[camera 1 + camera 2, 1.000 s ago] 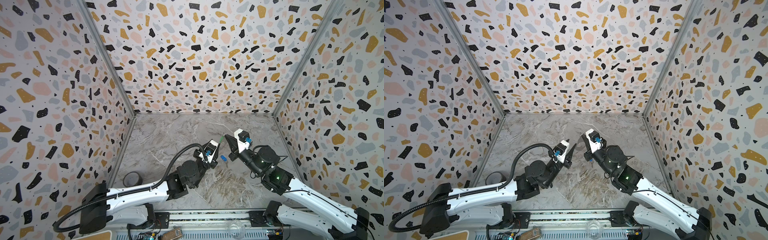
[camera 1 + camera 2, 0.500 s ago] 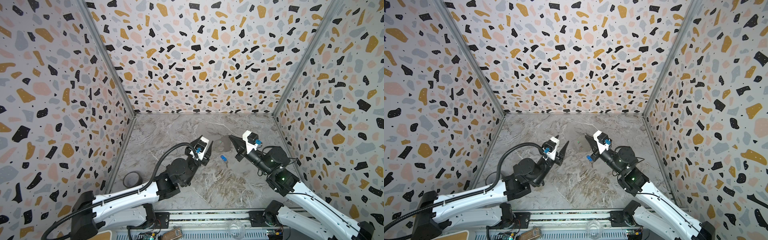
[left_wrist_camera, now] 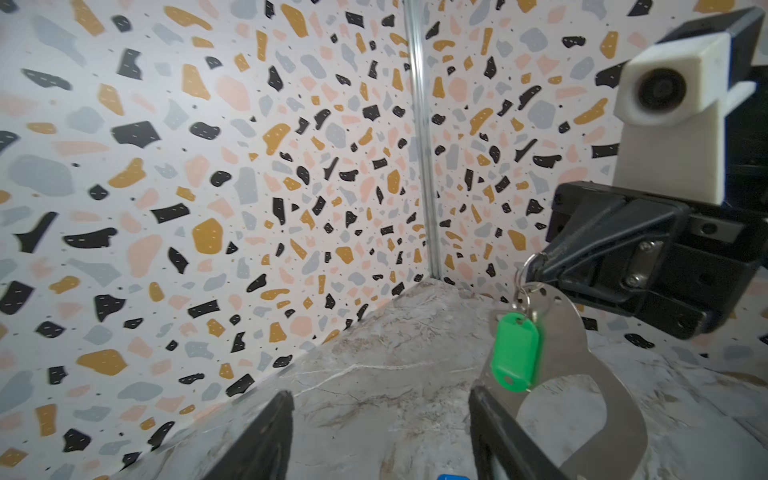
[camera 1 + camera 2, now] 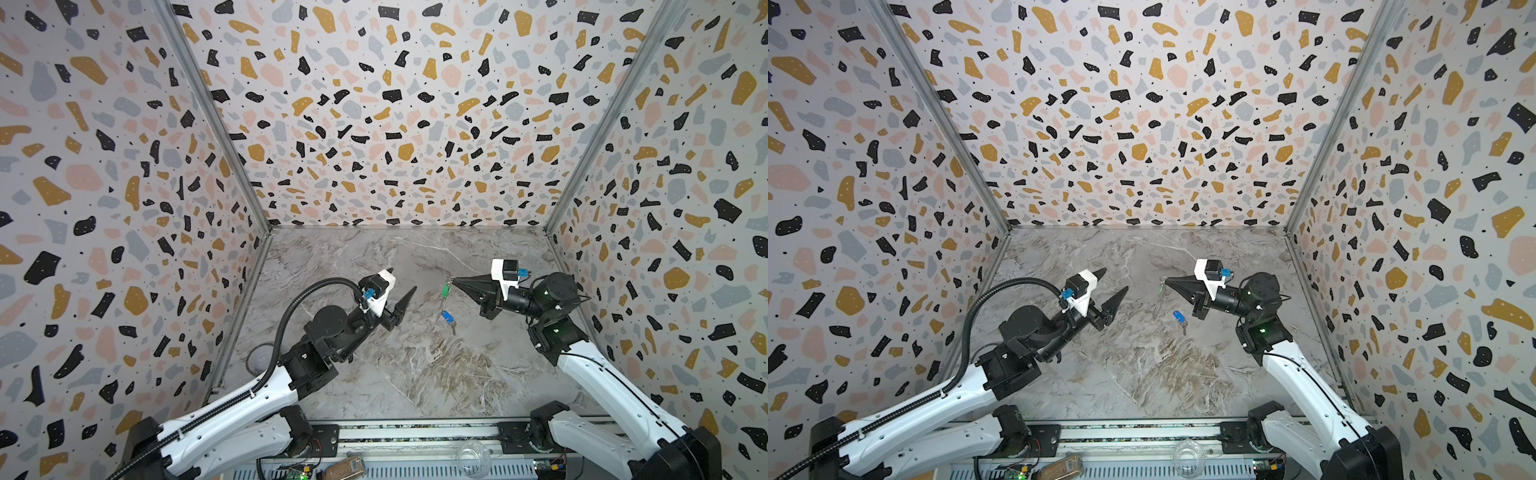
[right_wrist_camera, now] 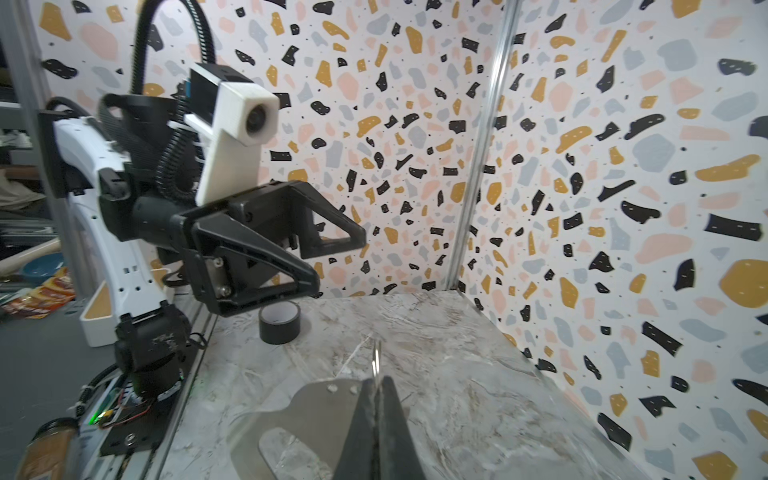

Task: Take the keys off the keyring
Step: 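Bring the plate back toward the left gripper with the right gripper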

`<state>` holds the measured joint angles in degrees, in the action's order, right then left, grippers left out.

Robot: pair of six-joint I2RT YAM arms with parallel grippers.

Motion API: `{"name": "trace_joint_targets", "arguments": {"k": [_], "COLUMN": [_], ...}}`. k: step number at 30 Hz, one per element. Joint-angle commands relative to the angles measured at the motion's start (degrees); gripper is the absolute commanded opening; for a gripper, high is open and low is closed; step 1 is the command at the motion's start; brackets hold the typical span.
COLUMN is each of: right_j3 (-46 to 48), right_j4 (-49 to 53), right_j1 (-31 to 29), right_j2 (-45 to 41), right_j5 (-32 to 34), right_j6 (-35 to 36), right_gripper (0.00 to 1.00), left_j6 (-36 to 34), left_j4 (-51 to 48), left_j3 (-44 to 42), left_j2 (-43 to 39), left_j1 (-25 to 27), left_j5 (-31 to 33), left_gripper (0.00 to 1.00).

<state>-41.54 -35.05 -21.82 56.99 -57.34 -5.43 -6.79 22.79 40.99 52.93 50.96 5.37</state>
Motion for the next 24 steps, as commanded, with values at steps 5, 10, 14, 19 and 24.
{"name": "trace_joint_targets", "arguments": {"k": [5, 10, 14, 19, 24], "right_j3": [-3.9, -3.8, -4.4, -4.9, -5.4], "right_j4": [-7.6, -7.8, -6.4, -4.1, -4.0], "right_j1": [0.1, 0.0, 0.1, 0.1, 0.1], "right_j2": [0.1, 0.0, 0.2, 0.2, 0.6], "right_j5": [-9.9, -10.7, -11.0, -11.0, -12.2], "right_j6": [-2.0, -1.2, -0.3, 1.8, 1.6], "right_gripper": [0.0, 0.0, 0.0, 0.0, 0.0], "left_j6": [3.6, 3.5, 4.1, 3.9, 2.5], "left_j4": [1.7, 2.5, 2.8, 2.7, 1.3], "left_j3": [3.0, 5.1, 6.4, 6.9, 7.8], "left_j2": [5.3, 8.9, 10.7, 11.1, 11.6], "left_j1": [-2.8, -3.1, -3.1, -3.2, -3.2], "left_j5": [-21.4, -26.7, -31.5, -33.7, -34.0], "left_gripper": [0.68, 0.62, 0.56, 0.54, 0.54]}}
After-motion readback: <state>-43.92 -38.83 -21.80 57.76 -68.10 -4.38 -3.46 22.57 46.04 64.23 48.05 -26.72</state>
